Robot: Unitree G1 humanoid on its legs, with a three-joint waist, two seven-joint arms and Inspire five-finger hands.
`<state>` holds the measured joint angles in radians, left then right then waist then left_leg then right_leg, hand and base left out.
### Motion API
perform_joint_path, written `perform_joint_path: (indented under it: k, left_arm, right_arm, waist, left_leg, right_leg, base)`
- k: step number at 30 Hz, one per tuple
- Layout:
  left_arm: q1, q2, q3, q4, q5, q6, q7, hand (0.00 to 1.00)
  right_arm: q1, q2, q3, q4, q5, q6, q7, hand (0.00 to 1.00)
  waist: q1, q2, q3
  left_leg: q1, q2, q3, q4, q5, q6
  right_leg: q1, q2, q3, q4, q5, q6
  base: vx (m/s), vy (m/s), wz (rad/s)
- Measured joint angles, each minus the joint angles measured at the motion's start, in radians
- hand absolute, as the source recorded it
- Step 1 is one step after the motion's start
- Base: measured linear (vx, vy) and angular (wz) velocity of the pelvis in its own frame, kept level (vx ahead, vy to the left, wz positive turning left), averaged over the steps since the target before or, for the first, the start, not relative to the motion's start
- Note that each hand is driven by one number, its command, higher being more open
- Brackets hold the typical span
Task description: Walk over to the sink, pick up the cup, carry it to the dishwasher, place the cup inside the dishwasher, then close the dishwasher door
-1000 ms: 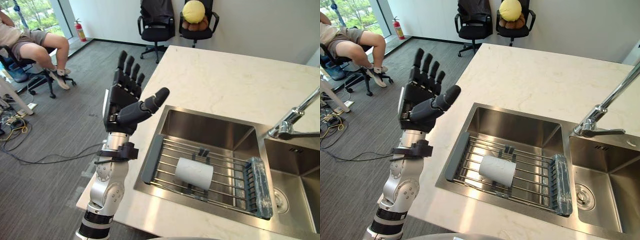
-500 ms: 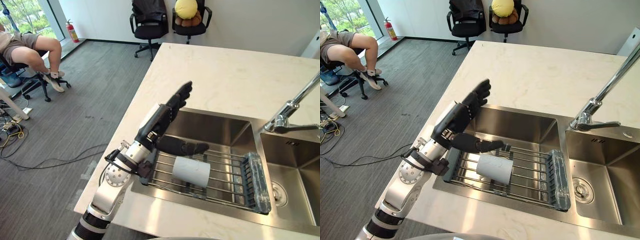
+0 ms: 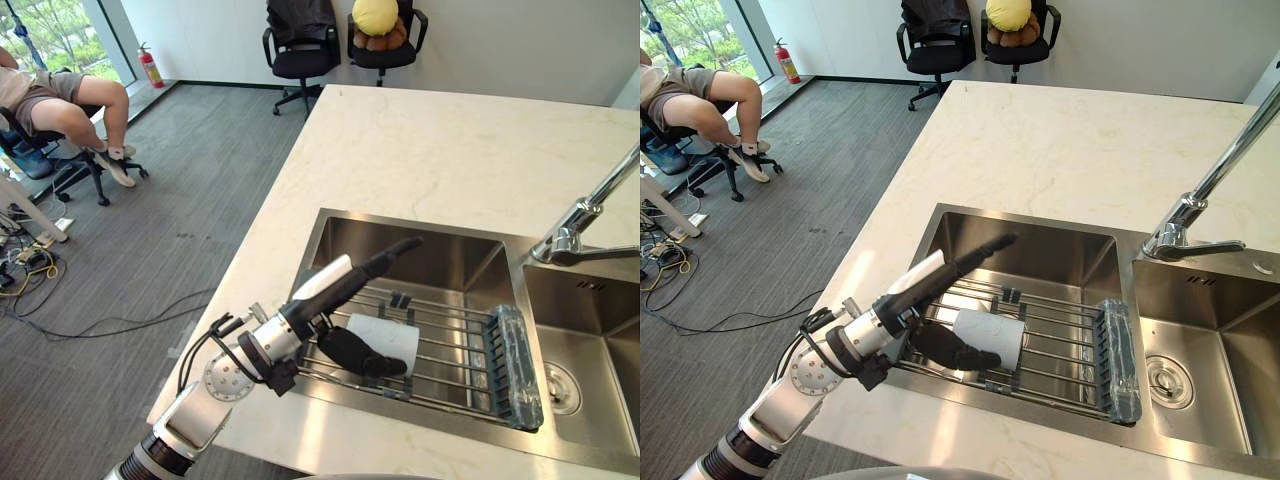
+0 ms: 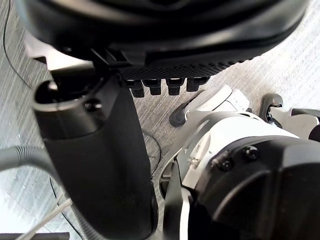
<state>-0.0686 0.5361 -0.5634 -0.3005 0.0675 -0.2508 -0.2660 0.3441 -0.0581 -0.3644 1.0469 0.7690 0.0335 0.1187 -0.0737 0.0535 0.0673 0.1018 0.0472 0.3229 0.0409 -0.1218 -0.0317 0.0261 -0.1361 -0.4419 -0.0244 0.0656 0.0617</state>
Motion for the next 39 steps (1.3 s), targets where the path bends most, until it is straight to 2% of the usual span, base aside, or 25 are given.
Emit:
perform_joint_path:
  k: [3, 5, 13, 19, 24, 29, 39]
  left_arm:
    - [-0.027, 0.007, -0.037, 0.031, 0.019, 0.002, 0.011, 1.0]
    - [-0.031, 0.012, -0.04, 0.059, 0.035, 0.006, 0.047, 1.0]
    - [-0.074, 0.026, -0.102, 0.126, 0.072, 0.016, 0.129, 1.0]
    - [-0.074, 0.038, -0.116, 0.196, 0.081, 0.018, 0.181, 1.0]
    - [-0.078, 0.043, -0.116, 0.198, 0.091, 0.029, 0.179, 1.0]
    - [-0.105, 0.041, -0.137, 0.199, 0.088, 0.077, 0.17, 1.0]
    - [-0.16, 0.014, -0.153, 0.23, 0.088, 0.124, 0.101, 1.0]
  right_arm:
    - [0.001, -0.001, 0.0, 0.013, 0.017, -0.003, 0.012, 1.0]
    - [0.001, -0.001, 0.0, 0.026, 0.017, -0.013, 0.025, 1.0]
    - [0.022, 0.0, -0.002, 0.037, 0.017, -0.058, 0.051, 1.0]
    - [0.017, 0.0, 0.002, 0.036, 0.017, -0.068, 0.073, 1.0]
    - [0.01, -0.003, 0.02, 0.036, 0.017, -0.066, 0.073, 1.0]
    - [-0.011, -0.006, 0.045, 0.025, 0.018, -0.056, 0.06, 1.0]
    - [-0.034, -0.025, 0.112, 0.018, 0.065, -0.037, 0.005, 1.0]
  waist:
    - [-0.004, -0.001, 0.001]
    - [-0.027, -0.002, 0.001]
    - [-0.054, -0.002, 0.002]
    - [-0.079, 0.002, 0.007]
    - [-0.08, 0.003, 0.028]
    - [-0.082, 0.004, 0.033]
    - [-0.089, 0.011, 0.039]
  left_leg:
    - [0.0, 0.0, 0.024, -0.002, 0.0, 0.0]
    - [0.002, 0.0, 0.031, -0.002, -0.001, 0.0]
    - [0.001, 0.005, 0.057, -0.004, -0.003, 0.003]
    - [0.021, 0.007, 0.077, -0.017, -0.003, 0.002]
    - [0.037, 0.011, 0.083, -0.021, -0.006, -0.003]
    - [0.043, 0.011, 0.075, -0.022, -0.006, -0.003]
    - [0.041, 0.007, 0.041, -0.038, 0.005, -0.006]
  right_leg:
    - [-0.013, 0.003, 0.022, 0.0, 0.008, -0.003]
    - [-0.013, 0.003, 0.028, 0.0, 0.011, -0.003]
    - [-0.026, 0.01, 0.055, -0.001, 0.015, -0.007]
    - [-0.007, 0.025, 0.066, -0.047, 0.036, -0.005]
    - [0.011, 0.031, 0.07, -0.06, 0.041, -0.004]
    - [0.021, 0.031, 0.059, -0.064, 0.04, -0.004]
    - [0.024, 0.027, 0.017, -0.067, 0.038, -0.001]
  base:
    - [-0.05, 0.009, -0.23]
    - [-0.06, 0.008, -0.1]
    - [-0.04, 0.001, -0.09]
    - [0.01, -0.005, -0.1]
    - [0.0, 0.0, -0.03]
    - [-0.02, 0.006, 0.04]
    - [-0.02, 0.008, 0.09]
